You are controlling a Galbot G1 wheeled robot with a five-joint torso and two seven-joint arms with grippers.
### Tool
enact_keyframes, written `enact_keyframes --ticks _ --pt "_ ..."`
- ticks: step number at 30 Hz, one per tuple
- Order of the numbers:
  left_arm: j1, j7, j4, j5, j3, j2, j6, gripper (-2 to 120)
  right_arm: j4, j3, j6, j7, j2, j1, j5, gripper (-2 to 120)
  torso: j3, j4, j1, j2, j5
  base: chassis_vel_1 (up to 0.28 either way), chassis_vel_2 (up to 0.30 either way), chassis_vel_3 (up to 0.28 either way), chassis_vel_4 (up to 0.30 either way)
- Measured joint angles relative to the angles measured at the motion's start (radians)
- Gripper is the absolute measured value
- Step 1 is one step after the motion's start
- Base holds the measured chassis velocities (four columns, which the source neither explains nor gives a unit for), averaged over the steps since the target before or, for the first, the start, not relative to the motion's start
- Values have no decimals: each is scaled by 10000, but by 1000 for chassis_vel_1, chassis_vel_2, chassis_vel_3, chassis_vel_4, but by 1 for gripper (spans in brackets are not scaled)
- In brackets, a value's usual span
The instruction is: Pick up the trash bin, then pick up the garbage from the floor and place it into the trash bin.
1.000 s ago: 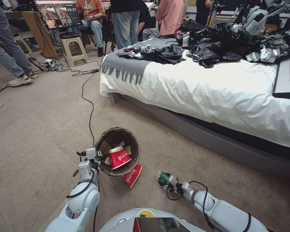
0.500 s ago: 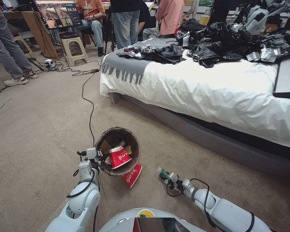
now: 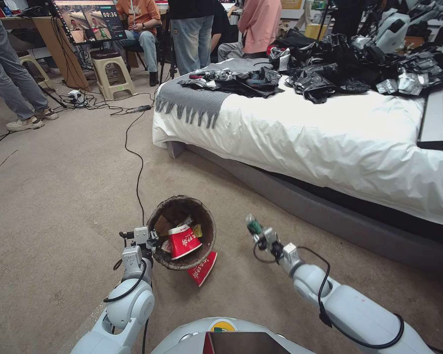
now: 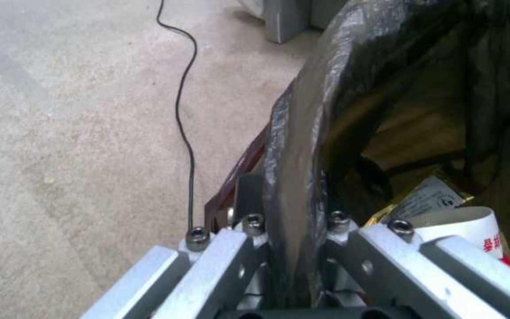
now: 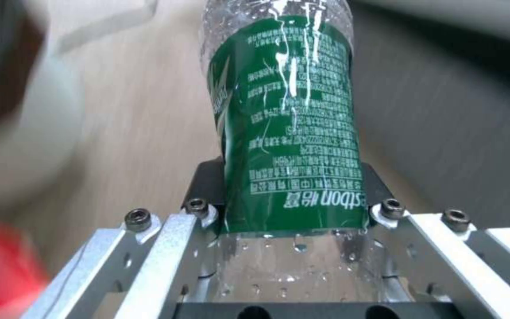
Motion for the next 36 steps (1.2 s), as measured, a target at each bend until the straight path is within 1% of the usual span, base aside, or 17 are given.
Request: enact_keyframes --ticks 2,5,7,9,10,13,14,17,18,21,22,25,29,30,33,34,36 --pt "5 0 0 2 -1 5 0 0 215 120 0 197 68 55 -1 30 0 1 0 0 1 0 0 0 0" --pt "30 0 -6 4 -13 30 0 0 1173 591 -27 909 370 322 -56 30 0 1 1 0 0 0 0 0 0" --pt "36 0 -8 4 -22 38 0 0 1386 661 -33 983 418 363 -64 30 1 -1 1 0 1 0 0 0 0" --pt "66 0 -18 6 -37 66 0 0 2105 832 -75 1205 529 533 -64 30 0 -1 1 0 1 0 0 0 0" --pt "66 0 -18 6 -37 66 0 0 2105 832 -75 1205 529 533 -64 30 0 -1 1 0 1 0 0 0 0" --pt "89 0 -21 11 -40 93 0 0 2868 864 -99 1249 581 778 9 30 0 -2 1 0 2 0 0 0 0" --pt "89 0 -21 11 -40 93 0 0 2868 864 -99 1249 581 778 9 30 0 -2 1 0 2 0 0 0 0" --pt "89 2 -13 22 -39 120 6 0 3494 651 7 1005 565 1130 280 30 0 -2 1 0 2 0 0 0 0" --pt "89 2 -13 22 -39 120 6 0 3494 651 7 1005 565 1130 280 30 0 -2 1 0 2 0 0 0 0" --pt "82 2 1 35 -14 124 17 0 3835 216 94 689 563 1510 504 30 0 -1 0 0 2 0 0 0 0" --pt "82 2 1 35 -14 124 17 0 3835 216 94 689 563 1510 504 30 0 -1 0 0 2 0 0 0 0" --pt "64 2 9 51 13 117 30 0 3890 -242 110 447 626 1844 592 30 0 -2 1 0 2 0 0 0 0" --pt "35 0 10 60 20 100 56 0 3776 -1110 132 216 746 2391 642 30 1 -1 1 0 2 0 0 0 0" --pt "35 0 10 60 20 100 56 0 3776 -1110 132 216 746 2391 642 30 1 -1 1 0 2 0 0 0 0" --pt "34 0 10 64 14 87 60 0 3552 -1849 244 71 813 2735 642 30 1 -1 0 0 2 0 0 0 0" --pt "34 0 10 64 14 87 60 0 3552 -1849 244 71 813 2735 642 30 1 -1 0 0 2 0 0 0 0" --pt "32 0 10 66 12 71 62 0 3428 -2258 273 39 863 2873 615 30 0 -1 0 0 1 0 0 0 0"
